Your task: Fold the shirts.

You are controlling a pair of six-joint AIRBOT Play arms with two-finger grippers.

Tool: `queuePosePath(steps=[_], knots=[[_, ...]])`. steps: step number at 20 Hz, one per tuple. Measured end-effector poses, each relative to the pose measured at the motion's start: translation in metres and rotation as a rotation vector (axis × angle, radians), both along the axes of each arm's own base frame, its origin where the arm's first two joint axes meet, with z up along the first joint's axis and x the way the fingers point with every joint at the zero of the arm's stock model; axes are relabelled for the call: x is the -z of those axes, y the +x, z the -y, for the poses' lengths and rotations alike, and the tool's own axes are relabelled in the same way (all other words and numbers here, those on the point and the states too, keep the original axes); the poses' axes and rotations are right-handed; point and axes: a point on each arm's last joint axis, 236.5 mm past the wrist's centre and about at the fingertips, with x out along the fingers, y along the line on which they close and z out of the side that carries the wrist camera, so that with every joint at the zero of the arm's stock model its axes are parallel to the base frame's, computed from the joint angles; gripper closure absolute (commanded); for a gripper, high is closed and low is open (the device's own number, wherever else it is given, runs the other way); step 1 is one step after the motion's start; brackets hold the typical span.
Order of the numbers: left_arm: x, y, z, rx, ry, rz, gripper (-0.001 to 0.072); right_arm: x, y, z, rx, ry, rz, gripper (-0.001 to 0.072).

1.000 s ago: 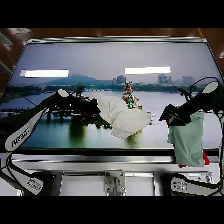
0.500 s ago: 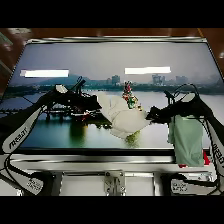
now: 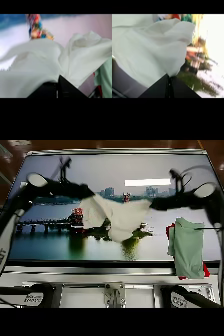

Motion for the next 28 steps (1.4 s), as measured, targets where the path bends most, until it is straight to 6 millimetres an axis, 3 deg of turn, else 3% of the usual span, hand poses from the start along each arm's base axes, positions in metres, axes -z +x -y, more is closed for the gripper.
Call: queuePosePath(steps=[2, 3, 4, 6, 8, 10, 12, 15, 19, 22, 25, 28], knots=[[-0.110, -0.005, -0.005, -0.009, -0.030, 0.259, 0.0670, -0.101, 0.001, -0.002, -0.014, -0.012, 0.263, 0.0661], [-0.168, -0.018, -0.011, -0.021, -0.044, 0.398, 0.0670, -0.157, -0.007, -0.002, -0.010, -0.020, 0.407, 0.0661], [-0.217, -0.033, -0.017, -0.036, -0.052, 0.518, 0.0670, -0.208, -0.021, -0.001, 0.001, -0.025, 0.539, 0.0661], [-0.297, -0.075, -0.035, -0.073, -0.042, 0.728, 0.0670, -0.288, -0.061, -0.001, 0.028, -0.022, 0.743, 0.0661], [-0.345, -0.117, -0.052, -0.109, -0.020, 0.861, 0.0670, -0.336, -0.104, 0.000, 0.056, -0.006, 0.857, 0.0661], [-0.359, -0.150, -0.064, -0.121, 0.022, 0.889, 0.0670, -0.354, -0.139, -0.001, 0.064, 0.001, 0.889, 0.0661], [-0.350, -0.174, -0.068, -0.098, 0.066, 0.842, 0.0669, -0.350, -0.165, -0.003, 0.054, -0.005, 0.851, 0.0661], [-0.303, -0.189, -0.069, -0.052, 0.120, 0.630, 0.0669, -0.307, -0.181, 0.002, 0.036, -0.074, 0.667, 0.0661], [-0.209, -0.188, -0.067, 0.007, 0.201, 0.299, 0.0669, -0.209, -0.188, 0.018, 0.013, -0.166, 0.258, 0.0661], [-0.118, -0.187, -0.064, 0.058, 0.256, 0.027, 0.0669, -0.125, -0.191, 0.024, -0.006, -0.185, -0.034, 0.0661], [-0.026, -0.185, -0.063, 0.064, 0.288, -0.202, 0.0669, -0.047, -0.172, 0.027, 0.033, -0.165, -0.190, 0.0661], [0.040, -0.170, -0.061, 0.034, 0.297, -0.324, 0.0668, 0.011, -0.128, 0.028, 0.115, -0.122, -0.218, 0.0661]])
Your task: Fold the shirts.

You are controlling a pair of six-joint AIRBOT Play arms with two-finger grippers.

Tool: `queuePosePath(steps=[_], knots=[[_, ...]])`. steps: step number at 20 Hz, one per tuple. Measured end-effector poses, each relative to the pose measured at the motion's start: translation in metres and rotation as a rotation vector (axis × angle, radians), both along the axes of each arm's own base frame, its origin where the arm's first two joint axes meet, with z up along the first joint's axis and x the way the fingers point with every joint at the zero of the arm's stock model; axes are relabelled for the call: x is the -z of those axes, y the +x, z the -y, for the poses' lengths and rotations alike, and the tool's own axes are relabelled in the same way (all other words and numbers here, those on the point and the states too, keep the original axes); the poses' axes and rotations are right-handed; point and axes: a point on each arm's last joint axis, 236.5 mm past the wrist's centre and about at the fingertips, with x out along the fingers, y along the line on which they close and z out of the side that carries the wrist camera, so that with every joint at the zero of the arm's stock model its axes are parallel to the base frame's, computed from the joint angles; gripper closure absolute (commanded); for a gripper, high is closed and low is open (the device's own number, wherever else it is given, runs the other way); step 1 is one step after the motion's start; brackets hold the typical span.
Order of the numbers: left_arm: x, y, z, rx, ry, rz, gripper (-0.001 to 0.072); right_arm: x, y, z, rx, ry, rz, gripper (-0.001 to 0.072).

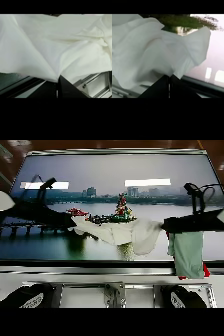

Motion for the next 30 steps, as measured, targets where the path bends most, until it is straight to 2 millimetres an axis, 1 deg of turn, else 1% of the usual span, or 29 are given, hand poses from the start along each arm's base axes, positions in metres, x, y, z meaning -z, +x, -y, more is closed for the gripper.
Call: queuePosePath(steps=[2, 4, 5, 7, 9, 10, 12, 13, 15, 16, 17, 18, 19, 20, 21, 22, 24, 26, 28, 30], knots=[[0.027, 0.022, 0.001, -0.040, 0.003, -0.011, 0.0669, 0.026, 0.039, -0.001, 0.072, 0.041, 0.031, 0.0661], [0.043, 0.050, 0.004, -0.073, -0.005, 0.017, 0.0668, 0.045, 0.081, -0.002, 0.157, 0.095, 0.079, 0.0661], [0.046, 0.064, 0.005, -0.089, -0.013, 0.041, 0.0668, 0.051, 0.103, -0.002, 0.212, 0.132, 0.110, 0.0661], [0.045, 0.097, 0.006, -0.135, -0.029, 0.114, 0.0669, 0.062, 0.138, 0.002, 0.321, 0.195, 0.160, 0.0661], [0.038, 0.132, 0.006, -0.200, -0.052, 0.207, 0.0669, 0.072, 0.165, 0.009, 0.425, 0.244, 0.197, 0.0661], [0.036, 0.148, 0.005, -0.236, -0.065, 0.247, 0.0668, 0.077, 0.174, 0.012, 0.465, 0.261, 0.204, 0.0661], [0.035, 0.177, 0.004, -0.314, -0.102, 0.307, 0.0668, 0.087, 0.185, 0.014, 0.517, 0.282, 0.206, 0.0660], [0.039, 0.186, 0.006, -0.342, -0.119, 0.315, 0.0668, 0.093, 0.188, 0.013, 0.531, 0.288, 0.201, 0.0661], [0.057, 0.199, 0.013, -0.382, -0.146, 0.290, 0.0668, 0.099, 0.191, 0.008, 0.542, 0.298, 0.195, 0.0654], [0.066, 0.201, 0.018, -0.394, -0.158, 0.269, 0.0663, 0.102, 0.191, 0.003, 0.539, 0.301, 0.189, 0.0629], [0.079, 0.202, 0.024, -0.402, -0.168, 0.238, 0.0564, 0.104, 0.191, -0.002, 0.532, 0.304, 0.182, 0.0441], [0.090, 0.202, 0.029, -0.408, -0.179, 0.206, 0.0336, 0.105, 0.190, -0.006, 0.526, 0.308, 0.177, 0.0136], [0.096, 0.202, 0.034, -0.415, -0.191, 0.186, 0.0057, 0.106, 0.189, -0.010, 0.521, 0.310, 0.173, 0.0060], [0.101, 0.202, 0.036, -0.423, -0.201, 0.167, 0.0004, 0.106, 0.189, -0.011, 0.514, 0.310, 0.173, 0.0061], [0.103, 0.203, 0.034, -0.432, -0.206, 0.156, 0.0004, 0.103, 0.187, -0.012, 0.507, 0.313, 0.171, 0.0061], [0.102, 0.207, 0.026, -0.452, -0.213, 0.156, 0.0005, 0.097, 0.186, -0.009, 0.499, 0.315, 0.177, 0.0061], [0.098, 0.212, 0.001, -0.475, -0.208, 0.144, 0.0006, 0.083, 0.181, 0.005, 0.479, 0.299, 0.199, 0.0064], [0.100, 0.209, -0.035, -0.483, -0.182, 0.102, 0.0007, 0.070, 0.167, 0.030, 0.443, 0.242, 0.207, 0.0063], [0.113, 0.191, -0.069, -0.463, -0.138, 0.013, 0.0005, 0.074, 0.142, 0.058, 0.404, 0.158, 0.153, 0.0064], [0.129, 0.164, -0.089, -0.428, -0.102, -0.099, 0.0004, 0.089, 0.111, 0.083, 0.384, 0.099, 0.048, 0.0064]])
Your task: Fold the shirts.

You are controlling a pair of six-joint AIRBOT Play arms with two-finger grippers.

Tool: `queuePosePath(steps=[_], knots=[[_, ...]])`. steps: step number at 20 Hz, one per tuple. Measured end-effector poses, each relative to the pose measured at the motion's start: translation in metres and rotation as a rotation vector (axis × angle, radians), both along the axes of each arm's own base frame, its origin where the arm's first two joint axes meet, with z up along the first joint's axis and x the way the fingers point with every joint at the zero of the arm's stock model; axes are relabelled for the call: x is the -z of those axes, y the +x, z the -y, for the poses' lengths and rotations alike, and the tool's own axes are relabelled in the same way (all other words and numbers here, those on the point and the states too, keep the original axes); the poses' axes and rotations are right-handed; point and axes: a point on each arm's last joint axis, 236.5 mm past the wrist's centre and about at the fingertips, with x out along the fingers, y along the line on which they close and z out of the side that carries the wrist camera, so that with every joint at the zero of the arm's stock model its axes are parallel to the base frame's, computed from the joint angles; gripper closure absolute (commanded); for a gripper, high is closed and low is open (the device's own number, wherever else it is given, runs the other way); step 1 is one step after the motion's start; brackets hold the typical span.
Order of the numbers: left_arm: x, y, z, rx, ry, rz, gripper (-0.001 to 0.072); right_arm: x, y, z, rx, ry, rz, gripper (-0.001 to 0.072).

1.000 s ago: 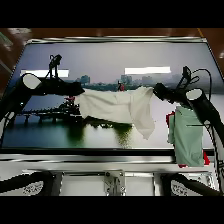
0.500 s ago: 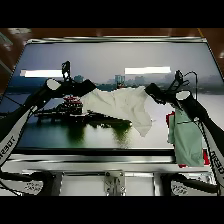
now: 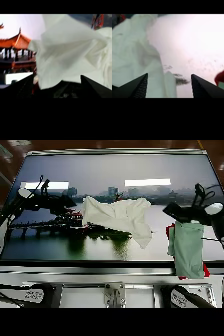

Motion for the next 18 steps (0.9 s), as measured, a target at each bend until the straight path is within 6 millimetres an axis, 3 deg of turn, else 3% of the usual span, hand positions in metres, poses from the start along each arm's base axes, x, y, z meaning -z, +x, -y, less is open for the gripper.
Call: queuePosePath(steps=[3, 6, 9, 12, 14, 15, 16, 18], knots=[[0.023, -0.030, -0.003, 0.049, 0.006, -0.103, 0.0004, 0.025, -0.045, 0.017, -0.012, 0.006, -0.159, 0.0063], [0.043, -0.045, 0.014, 0.096, 0.015, -0.150, 0.0004, 0.043, -0.071, 0.014, -0.014, 0.047, -0.244, 0.0063], [0.063, -0.047, 0.035, 0.113, 0.009, -0.171, 0.0004, 0.049, -0.080, 0.008, -0.007, 0.089, -0.267, 0.0064], [0.070, -0.035, 0.051, 0.073, -0.035, -0.152, 0.0014, 0.048, -0.080, 0.001, 0.000, 0.130, -0.265, 0.0062], [0.073, -0.028, 0.058, 0.047, -0.069, -0.141, 0.0177, 0.047, -0.078, -0.006, 0.009, 0.176, -0.263, 0.0061], [0.075, -0.026, 0.061, 0.037, -0.084, -0.143, 0.0199, 0.047, -0.076, -0.009, 0.013, 0.196, -0.265, 0.0035], [0.078, -0.025, 0.063, 0.031, -0.097, -0.149, 0.0266, 0.050, -0.077, -0.012, 0.014, 0.219, -0.279, 0.0035], [0.081, -0.026, 0.069, 0.030, -0.127, -0.164, 0.0629, 0.059, -0.078, -0.020, 0.011, 0.256, -0.313, 0.0035]])
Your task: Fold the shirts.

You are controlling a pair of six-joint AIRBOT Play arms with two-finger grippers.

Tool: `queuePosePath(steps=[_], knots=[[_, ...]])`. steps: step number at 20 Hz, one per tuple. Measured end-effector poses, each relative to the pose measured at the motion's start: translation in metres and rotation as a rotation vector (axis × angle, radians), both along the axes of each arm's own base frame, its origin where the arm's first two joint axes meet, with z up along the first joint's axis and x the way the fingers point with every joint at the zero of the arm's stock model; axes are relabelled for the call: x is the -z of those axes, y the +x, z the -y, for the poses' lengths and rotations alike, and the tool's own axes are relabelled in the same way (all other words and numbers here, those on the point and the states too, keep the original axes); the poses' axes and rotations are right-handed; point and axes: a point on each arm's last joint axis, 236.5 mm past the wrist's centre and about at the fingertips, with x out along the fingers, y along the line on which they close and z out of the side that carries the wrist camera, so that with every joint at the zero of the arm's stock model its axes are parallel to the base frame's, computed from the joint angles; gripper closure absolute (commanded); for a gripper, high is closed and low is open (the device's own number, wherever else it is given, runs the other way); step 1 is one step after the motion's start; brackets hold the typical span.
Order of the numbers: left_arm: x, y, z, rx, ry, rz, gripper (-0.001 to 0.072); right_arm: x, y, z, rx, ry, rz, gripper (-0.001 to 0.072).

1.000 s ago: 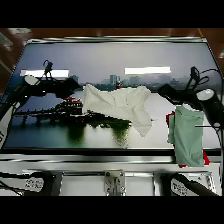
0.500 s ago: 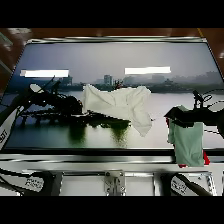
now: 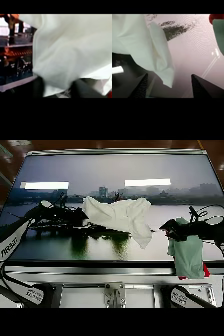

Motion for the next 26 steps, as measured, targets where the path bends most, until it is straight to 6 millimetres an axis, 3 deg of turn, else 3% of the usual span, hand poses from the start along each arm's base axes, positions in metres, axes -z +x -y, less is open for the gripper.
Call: queuePosePath(steps=[1, 6, 7, 8, 9, 12, 14, 16, 17, 19, 21, 23, 25, 26], knots=[[-0.001, -0.002, 0.004, 0.011, -0.017, -0.005, 0.0667, 0.006, -0.001, -0.007, -0.014, 0.017, -0.022, 0.0035], [-0.013, -0.014, 0.015, 0.091, -0.077, 0.000, 0.0667, 0.041, -0.006, -0.053, -0.113, 0.053, -0.102, 0.0044], [-0.018, -0.013, 0.015, 0.101, -0.085, 0.012, 0.0667, 0.045, -0.006, -0.061, -0.129, 0.059, -0.108, 0.0190], [-0.023, -0.012, 0.015, 0.110, -0.089, 0.022, 0.0668, 0.050, -0.006, -0.069, -0.143, 0.063, -0.113, 0.0535], [-0.028, -0.010, 0.014, 0.114, -0.092, 0.037, 0.0669, 0.053, -0.005, -0.075, -0.156, 0.060, -0.109, 0.0663], [-0.056, 0.002, 0.011, 0.132, -0.095, 0.116, 0.0670, 0.047, 0.004, -0.090, -0.215, 0.074, -0.051, 0.0664], [-0.096, 0.014, 0.008, 0.157, -0.088, 0.226, 0.0670, 0.020, 0.017, -0.099, -0.285, 0.087, 0.045, 0.0664], [-0.157, 0.023, 0.003, 0.199, -0.058, 0.385, 0.0670, -0.034, 0.037, -0.105, -0.364, 0.075, 0.211, 0.0664], [-0.192, 0.024, -0.001, 0.219, -0.033, 0.476, 0.0670, -0.073, 0.048, -0.106, -0.402, 0.052, 0.327, 0.0664], [-0.280, 0.018, -0.011, 0.250, 0.040, 0.692, 0.0670, -0.171, 0.064, -0.106, -0.449, -0.039, 0.598, 0.0664], [-0.379, -0.004, -0.025, 0.241, 0.128, 0.936, 0.0670, -0.288, 0.061, -0.099, -0.432, -0.178, 0.900, 0.0664], [-0.478, -0.046, -0.037, 0.195, 0.207, 1.186, 0.0670, -0.401, 0.033, -0.089, -0.340, -0.306, 1.182, 0.0664], [-0.557, -0.104, -0.043, 0.140, 0.267, 1.400, 0.0669, -0.488, -0.015, -0.083, -0.247, -0.385, 1.398, 0.0664], [-0.583, -0.132, -0.044, 0.111, 0.279, 1.469, 0.0669, -0.521, -0.042, -0.080, -0.202, -0.416, 1.484, 0.0663]])
